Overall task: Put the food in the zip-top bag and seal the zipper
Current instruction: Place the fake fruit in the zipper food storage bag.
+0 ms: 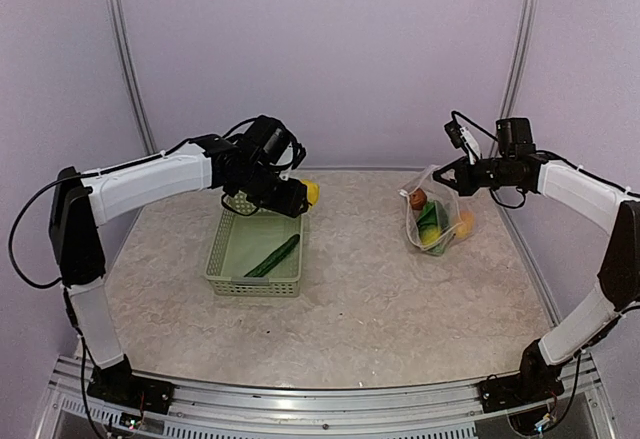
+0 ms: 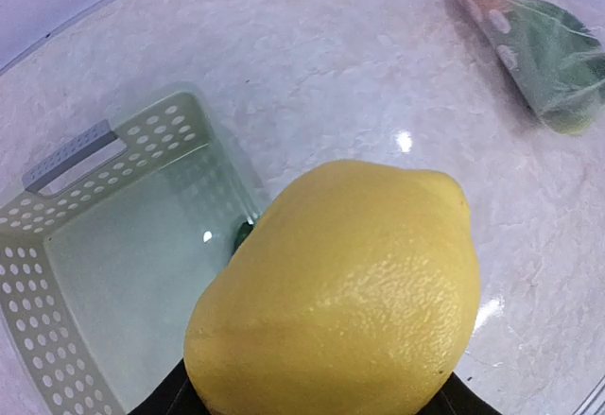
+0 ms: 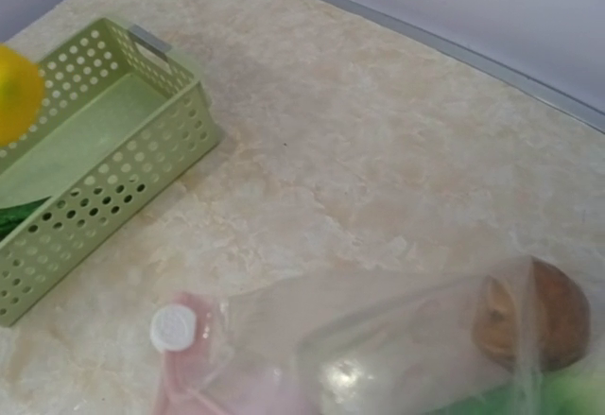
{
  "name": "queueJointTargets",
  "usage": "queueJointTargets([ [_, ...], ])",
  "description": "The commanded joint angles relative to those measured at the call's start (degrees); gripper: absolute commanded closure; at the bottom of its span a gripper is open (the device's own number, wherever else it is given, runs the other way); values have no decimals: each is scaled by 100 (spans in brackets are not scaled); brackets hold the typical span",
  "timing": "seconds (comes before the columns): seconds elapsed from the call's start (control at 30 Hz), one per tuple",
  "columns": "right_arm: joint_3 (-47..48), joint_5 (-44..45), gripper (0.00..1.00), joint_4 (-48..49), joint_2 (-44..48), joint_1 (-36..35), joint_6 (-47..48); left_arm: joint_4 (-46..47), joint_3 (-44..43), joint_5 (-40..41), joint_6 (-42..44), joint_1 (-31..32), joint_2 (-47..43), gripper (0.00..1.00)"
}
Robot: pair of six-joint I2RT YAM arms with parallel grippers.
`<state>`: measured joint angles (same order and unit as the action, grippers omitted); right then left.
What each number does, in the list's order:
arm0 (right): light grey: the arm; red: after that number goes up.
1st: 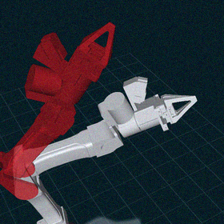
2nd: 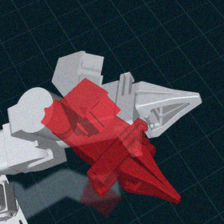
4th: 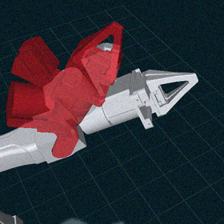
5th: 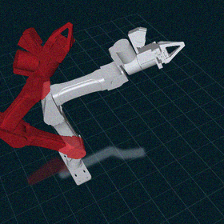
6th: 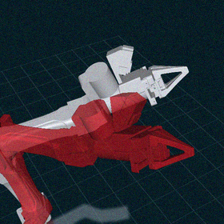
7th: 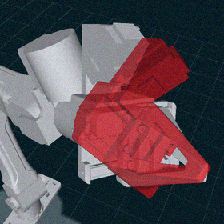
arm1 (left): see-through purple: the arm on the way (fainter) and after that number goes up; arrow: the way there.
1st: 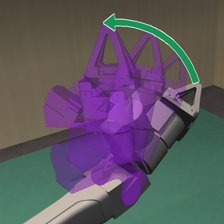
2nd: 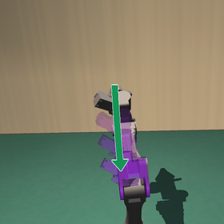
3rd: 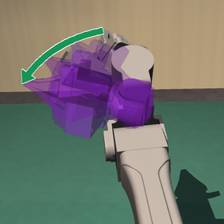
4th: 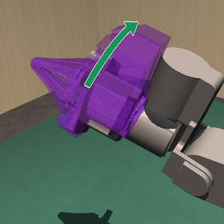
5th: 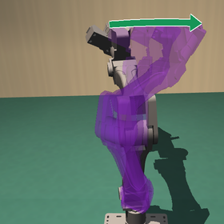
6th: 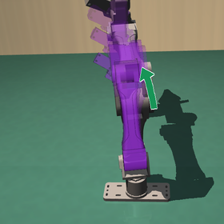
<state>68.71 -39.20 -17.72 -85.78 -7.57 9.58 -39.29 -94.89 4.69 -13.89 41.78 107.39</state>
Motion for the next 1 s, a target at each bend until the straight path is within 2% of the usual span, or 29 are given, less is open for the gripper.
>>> queueJointTargets([
  [0.0, 450, 236, 100, -456, -189, -143, 173, 116, -618, -371, -70, 505, -85, 67],
  [0.23, 971, 403, 100, -850, -465, -497, 228, 550, -1642, -1566, -242, 911, 308, 67],
  [0.47, 1236, 429, 100, -953, -575, -806, 139, 1036, -1695, -2337, -786, 988, 550, 69],
  [0.7, 1588, 134, 100, -1024, -748, -866, -209, 1335, -1833, -2789, -1110, 1062, 953, 69],
  [0.97, 1905, 44, 100, -1164, -864, -1001, -356, 1217, -2621, -2863, -1498, 1052, 1836, 70],
])
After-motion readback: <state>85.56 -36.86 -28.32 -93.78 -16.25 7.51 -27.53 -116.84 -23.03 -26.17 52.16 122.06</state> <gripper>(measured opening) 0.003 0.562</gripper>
